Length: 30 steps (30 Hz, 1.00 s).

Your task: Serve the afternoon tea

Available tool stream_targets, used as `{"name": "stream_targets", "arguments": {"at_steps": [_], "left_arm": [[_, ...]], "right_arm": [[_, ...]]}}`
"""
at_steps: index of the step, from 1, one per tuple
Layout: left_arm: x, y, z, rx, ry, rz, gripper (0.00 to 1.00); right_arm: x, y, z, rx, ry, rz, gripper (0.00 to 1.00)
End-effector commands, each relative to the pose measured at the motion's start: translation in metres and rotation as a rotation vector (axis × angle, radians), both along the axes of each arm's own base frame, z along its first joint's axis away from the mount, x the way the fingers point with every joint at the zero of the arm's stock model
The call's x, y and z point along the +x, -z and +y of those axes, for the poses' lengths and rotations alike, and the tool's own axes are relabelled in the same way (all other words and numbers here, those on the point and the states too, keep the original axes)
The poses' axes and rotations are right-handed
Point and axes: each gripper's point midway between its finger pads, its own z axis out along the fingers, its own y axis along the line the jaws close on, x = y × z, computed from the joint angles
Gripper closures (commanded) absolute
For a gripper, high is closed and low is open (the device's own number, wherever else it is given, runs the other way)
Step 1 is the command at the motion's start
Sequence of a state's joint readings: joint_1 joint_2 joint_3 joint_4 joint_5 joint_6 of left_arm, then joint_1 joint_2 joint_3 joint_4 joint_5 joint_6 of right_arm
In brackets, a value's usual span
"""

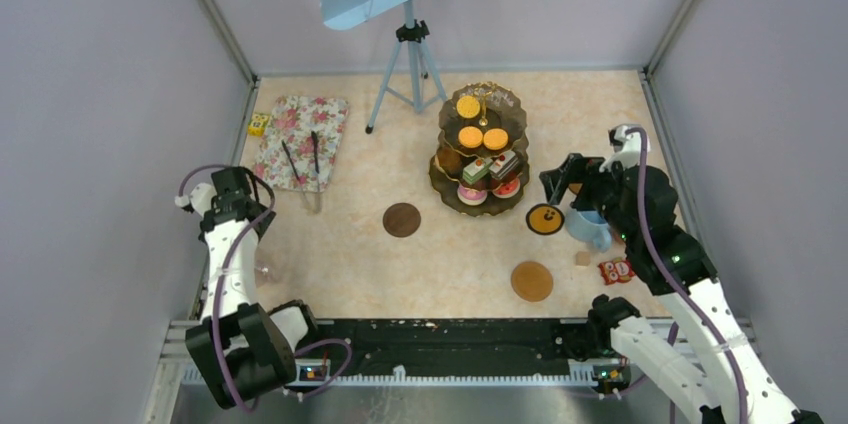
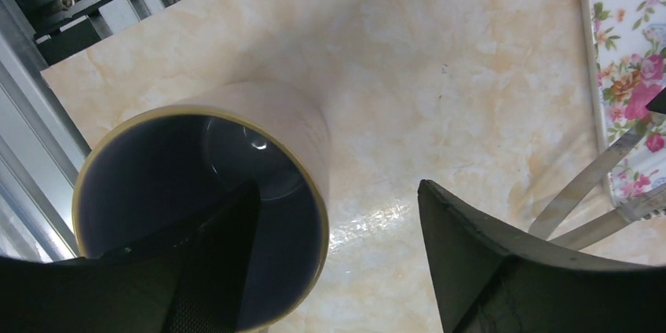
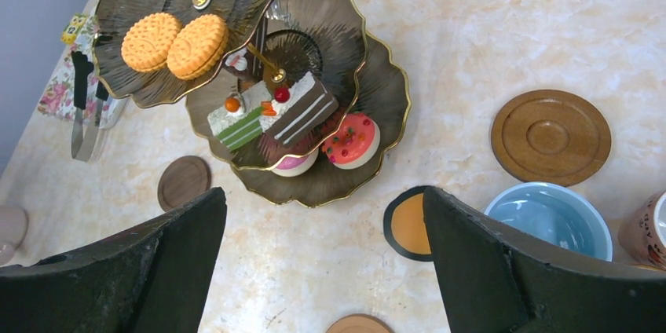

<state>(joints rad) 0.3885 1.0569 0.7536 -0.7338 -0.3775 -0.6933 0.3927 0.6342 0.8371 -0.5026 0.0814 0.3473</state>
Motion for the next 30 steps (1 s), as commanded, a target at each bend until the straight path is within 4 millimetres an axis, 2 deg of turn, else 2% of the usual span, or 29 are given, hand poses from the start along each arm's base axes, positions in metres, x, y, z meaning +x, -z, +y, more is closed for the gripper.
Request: {"name": "stream_targets", "arguments": {"at_steps": [1, 5, 11, 14, 17, 19, 24, 25, 30], "left_arm": [[0.011, -0.005, 0.009, 0.036, -0.03, -0.071, 0.29], [0.006, -0.011, 0.013, 0.063, -0.045, -0.064, 0.42], [0.003, -0.029, 0.02, 0.121, -0.073, -0.105, 0.68], [0.002, -0.035, 0.021, 0.132, -0.084, -0.127, 0.76], [0.003, -0.036, 0.02, 0.128, -0.081, -0.135, 0.8], [0.003, -0.032, 0.019, 0.12, -0.075, -0.131, 0.76], [0.005, -0.018, 0.019, 0.107, -0.061, -0.101, 0.42], [0.007, -0.016, 0.019, 0.102, -0.059, -0.094, 0.38], [0.012, -0.006, 0.022, 0.099, -0.054, -0.064, 0.38]], "right_arm": [[0.0, -0.006, 0.002, -0.003, -0.013, -0.029, 0.06], [0.0, -0.005, 0.002, 0.001, -0.012, -0.029, 0.07], [0.001, -0.005, 0.005, 0.009, -0.018, -0.026, 0.06], [0.001, -0.005, 0.003, 0.002, -0.015, -0.026, 0.06], [0.001, -0.005, 0.003, -0.002, -0.013, -0.026, 0.06], [0.001, -0.006, 0.003, -0.001, -0.012, -0.027, 0.07], [0.001, -0.004, 0.002, -0.003, -0.008, -0.024, 0.07], [0.001, -0.004, 0.001, -0.005, -0.003, -0.023, 0.06], [0.001, -0.004, 0.0, -0.012, -0.002, -0.024, 0.06]]}}
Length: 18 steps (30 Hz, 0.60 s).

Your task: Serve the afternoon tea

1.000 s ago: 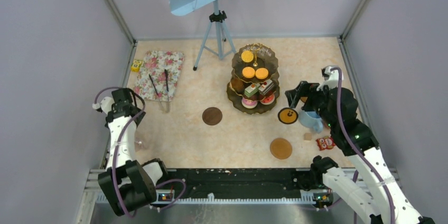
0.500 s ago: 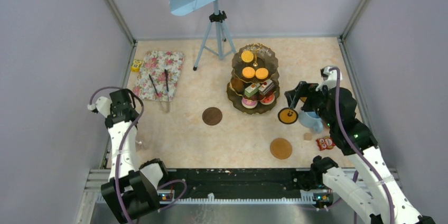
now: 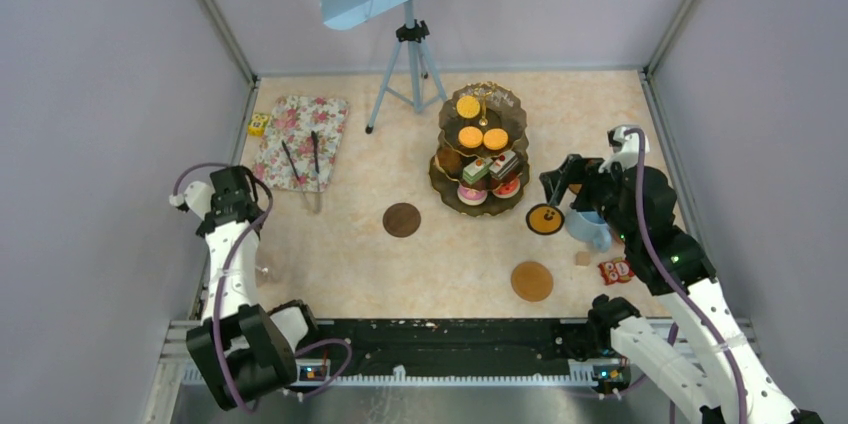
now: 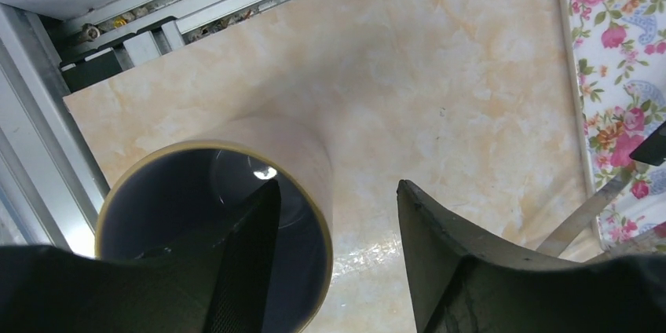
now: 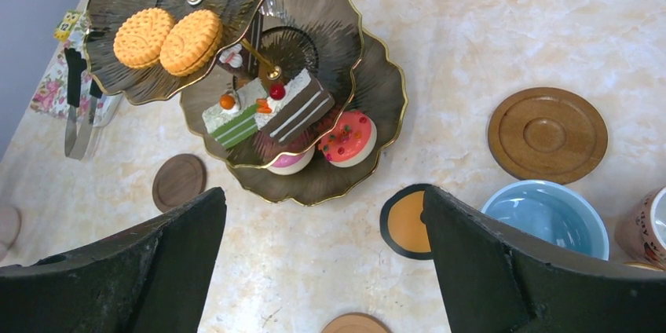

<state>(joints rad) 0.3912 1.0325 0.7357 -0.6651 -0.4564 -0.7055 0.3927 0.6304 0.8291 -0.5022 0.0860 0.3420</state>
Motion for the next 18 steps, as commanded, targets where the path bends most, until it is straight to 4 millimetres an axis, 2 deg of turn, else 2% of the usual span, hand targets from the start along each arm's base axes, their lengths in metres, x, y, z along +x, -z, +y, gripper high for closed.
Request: {"name": "stream_targets", "arguments": {"at_steps": [1, 7, 9, 12, 14, 16, 18], "left_arm": [[0.008, 0.005, 0.006, 0.017, -0.001, -0.008, 0.39], [0.004, 0.003, 0.009, 0.046, 0.005, -0.007, 0.46], [0.004, 0.004, 0.01, 0.052, 0.008, -0.003, 0.54], [0.003, 0.008, 0.008, 0.039, 0.012, 0.007, 0.72], [0.003, 0.009, 0.007, 0.035, 0.011, 0.006, 0.8], [0.002, 0.004, 0.007, 0.038, 0.011, 0.001, 0.89], [0.004, -0.009, 0.01, 0.06, 0.013, -0.02, 0.98]], "right_arm": [[0.001, -0.007, 0.003, -0.005, -0.013, -0.023, 0.06], [0.005, -0.005, 0.006, -0.02, -0.026, -0.004, 0.06], [0.006, -0.005, 0.005, -0.019, -0.021, -0.009, 0.06], [0.007, -0.008, 0.006, -0.011, -0.017, -0.015, 0.06], [0.007, -0.009, 0.005, -0.009, -0.014, -0.018, 0.06], [0.006, -0.01, 0.004, -0.013, -0.01, -0.02, 0.06], [0.006, -0.01, 0.003, -0.019, -0.009, -0.018, 0.06]]}}
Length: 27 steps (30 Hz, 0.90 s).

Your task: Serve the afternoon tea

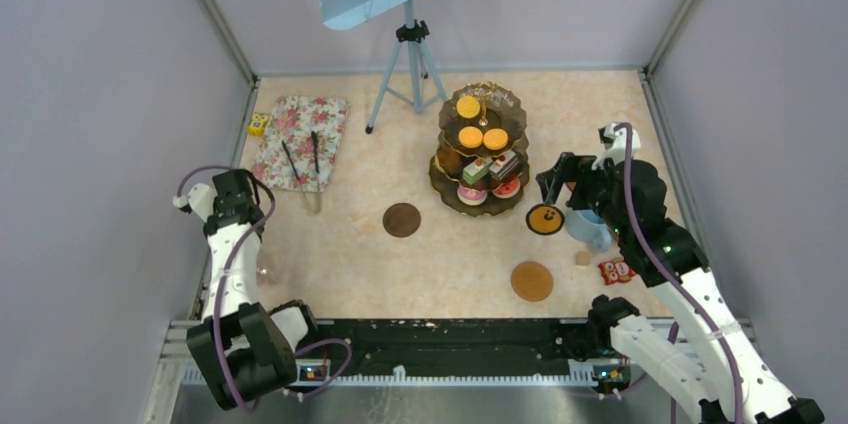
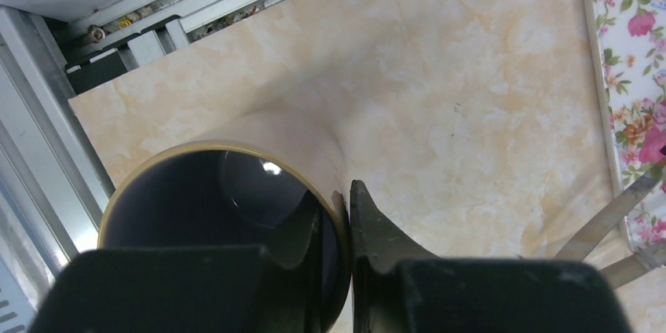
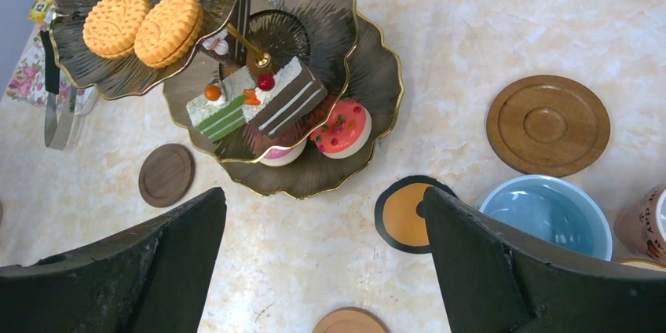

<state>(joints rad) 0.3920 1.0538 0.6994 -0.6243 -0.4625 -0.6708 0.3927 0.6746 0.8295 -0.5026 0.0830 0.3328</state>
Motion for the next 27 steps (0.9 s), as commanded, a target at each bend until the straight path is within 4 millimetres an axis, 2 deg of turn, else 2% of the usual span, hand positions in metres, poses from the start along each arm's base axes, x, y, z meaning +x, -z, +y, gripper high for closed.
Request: {"name": "stream_targets", "arguments": {"at_steps": [1, 2, 5, 6, 9, 11, 13, 15, 18, 20, 23, 27], "left_arm": [[0.009, -0.034, 0.01, 0.067, 0.002, -0.077, 1.0], [0.01, -0.042, 0.009, 0.073, 0.015, -0.084, 1.0], [0.029, -0.1, 0.006, 0.109, 0.091, -0.206, 1.0], [0.04, -0.122, 0.003, 0.142, 0.164, -0.271, 1.0], [0.073, -0.182, -0.034, 0.232, 0.525, -0.428, 1.0], [0.088, -0.203, -0.07, 0.252, 0.762, -0.47, 1.0], [0.102, -0.207, -0.119, 0.233, 1.004, -0.468, 1.0], [0.109, -0.202, -0.168, 0.236, 1.227, -0.433, 1.0], [0.103, -0.181, -0.24, 0.231, 1.555, -0.374, 1.0], [0.095, -0.163, -0.28, 0.215, 1.728, -0.348, 1.0], [0.09, -0.13, -0.314, 0.192, 1.86, -0.262, 1.0], [0.092, -0.098, -0.337, 0.15, 1.931, -0.165, 1.0]], "right_arm": [[0.0, -0.021, 0.0, 0.002, -0.002, -0.056, 0.06], [0.0, -0.021, 0.0, 0.001, -0.003, -0.057, 0.06], [0.001, -0.022, 0.001, 0.0, -0.005, -0.058, 0.06], [0.002, -0.022, 0.001, 0.001, -0.007, -0.059, 0.06], [0.005, -0.021, 0.003, 0.006, -0.006, -0.052, 0.06], [0.006, -0.02, 0.003, 0.014, -0.001, -0.05, 0.06], [0.006, -0.019, 0.004, 0.024, 0.003, -0.047, 0.06], [0.006, -0.018, 0.005, 0.036, 0.005, -0.044, 0.07], [0.007, -0.017, 0.005, 0.044, 0.009, -0.038, 0.07], [0.007, -0.016, 0.004, 0.045, 0.018, -0.036, 0.07], [0.005, -0.016, 0.002, 0.05, 0.033, -0.034, 0.07], [0.003, -0.018, -0.001, 0.06, 0.047, -0.034, 0.07]]}}
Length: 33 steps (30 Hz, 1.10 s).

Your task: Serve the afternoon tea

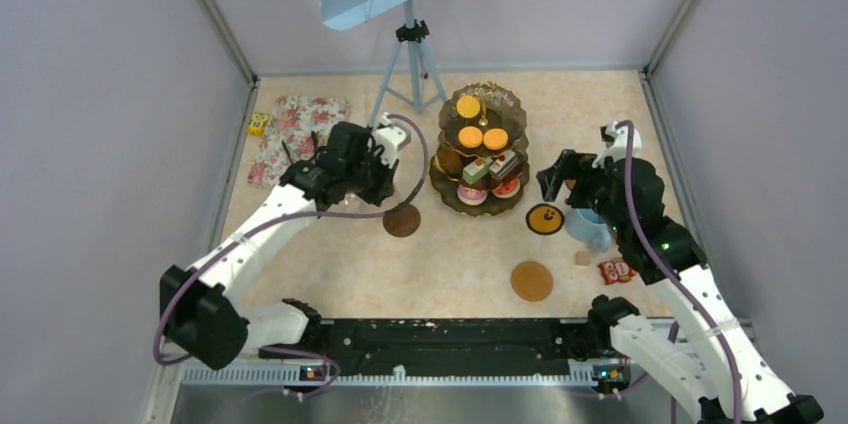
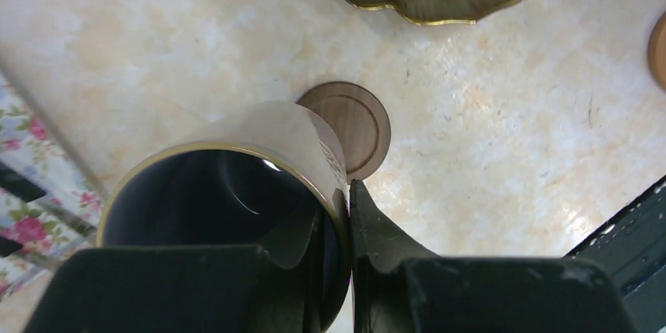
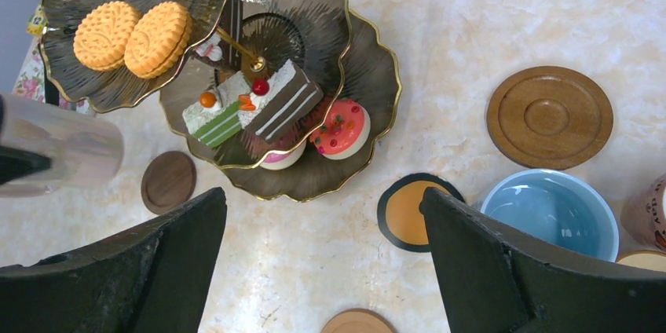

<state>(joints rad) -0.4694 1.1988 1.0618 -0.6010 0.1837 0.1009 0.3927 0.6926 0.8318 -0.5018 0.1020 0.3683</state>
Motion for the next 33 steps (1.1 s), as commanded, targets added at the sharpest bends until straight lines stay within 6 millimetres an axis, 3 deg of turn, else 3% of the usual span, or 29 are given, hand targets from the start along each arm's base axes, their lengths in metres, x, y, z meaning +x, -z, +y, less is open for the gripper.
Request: {"name": "stream_targets", "arguments": {"at_steps": [1, 6, 13, 29, 33], "left_arm": [[0.018, 0.001, -0.022, 0.031, 0.099, -0.077, 1.0], [0.014, 0.026, -0.042, 0.044, 0.155, -0.028, 1.0], [0.008, 0.043, -0.059, 0.073, 0.199, -0.015, 1.0], [-0.008, 0.065, -0.06, 0.148, 0.174, -0.01, 1.0], [-0.009, 0.068, -0.058, 0.149, 0.168, -0.013, 0.94]], "right_arm": [[-0.002, -0.021, -0.001, 0.038, 0.021, -0.054, 0.07], [-0.004, -0.02, -0.006, 0.038, 0.042, -0.047, 0.07], [-0.004, -0.018, -0.006, 0.043, 0.051, -0.041, 0.08], [-0.003, -0.013, -0.002, 0.055, 0.041, -0.023, 0.08], [-0.003, -0.012, -0.001, 0.06, 0.039, -0.019, 0.08]]}}
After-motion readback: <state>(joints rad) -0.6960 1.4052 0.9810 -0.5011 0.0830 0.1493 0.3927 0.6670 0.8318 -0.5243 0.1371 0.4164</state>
